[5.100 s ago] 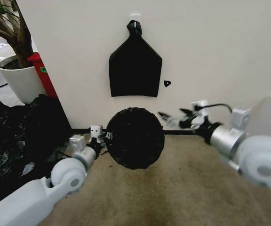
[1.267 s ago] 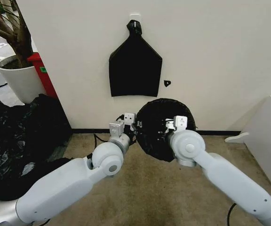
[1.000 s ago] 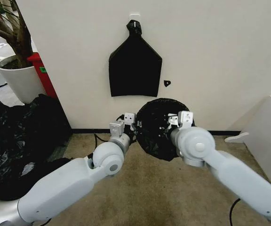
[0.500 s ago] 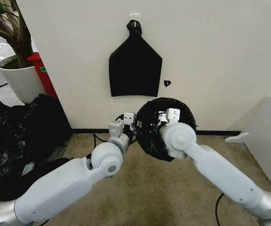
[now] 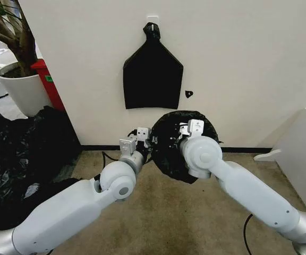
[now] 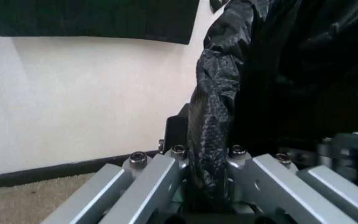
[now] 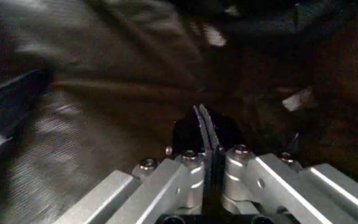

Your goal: Place the garbage bag over the trash bin.

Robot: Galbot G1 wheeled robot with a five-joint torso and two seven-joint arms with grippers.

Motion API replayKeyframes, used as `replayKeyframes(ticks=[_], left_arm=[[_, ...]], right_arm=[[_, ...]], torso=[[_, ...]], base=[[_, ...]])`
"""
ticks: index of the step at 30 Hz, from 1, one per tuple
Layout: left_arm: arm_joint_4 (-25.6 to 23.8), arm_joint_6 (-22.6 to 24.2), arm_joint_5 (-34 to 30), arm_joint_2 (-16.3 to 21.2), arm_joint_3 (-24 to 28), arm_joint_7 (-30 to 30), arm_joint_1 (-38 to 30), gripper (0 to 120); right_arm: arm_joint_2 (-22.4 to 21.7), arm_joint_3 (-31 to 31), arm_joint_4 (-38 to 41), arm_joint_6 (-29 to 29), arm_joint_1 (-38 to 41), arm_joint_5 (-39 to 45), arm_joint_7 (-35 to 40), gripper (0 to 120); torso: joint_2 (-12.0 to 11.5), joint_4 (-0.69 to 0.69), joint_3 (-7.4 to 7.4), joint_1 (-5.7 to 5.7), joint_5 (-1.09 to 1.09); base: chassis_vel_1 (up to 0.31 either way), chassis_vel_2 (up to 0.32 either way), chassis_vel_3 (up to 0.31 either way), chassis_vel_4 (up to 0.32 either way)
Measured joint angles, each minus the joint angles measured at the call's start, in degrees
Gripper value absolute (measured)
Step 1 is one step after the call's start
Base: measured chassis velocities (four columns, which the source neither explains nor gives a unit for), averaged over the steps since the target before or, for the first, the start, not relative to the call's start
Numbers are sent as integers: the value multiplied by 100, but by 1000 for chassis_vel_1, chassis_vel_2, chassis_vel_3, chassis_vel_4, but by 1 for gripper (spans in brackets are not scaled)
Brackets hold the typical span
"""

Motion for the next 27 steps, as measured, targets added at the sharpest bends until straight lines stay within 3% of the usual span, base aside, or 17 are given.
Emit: replayKeyframes(ticks=[15, 22, 27], left_arm=[[-250, -3, -218, 116, -61, -3, -16, 1], [-229, -8, -214, 93, -63, 7, -12, 1], [-138, -17, -161, 99, -160, 44, 81, 1]], right_arm=[[579, -11, -1443, -94, 79, -538, -377, 0], [689, -53, -1487, 38, 153, -555, -315, 0], [533, -147, -938, 119, 163, -402, -113, 0]], torso=[[0, 0, 0, 0, 0], [0, 1, 0, 0, 1], [0, 0, 0, 0, 0]], base=[[0, 0, 0, 0], [0, 0, 0, 0], [0, 0, 0, 0]])
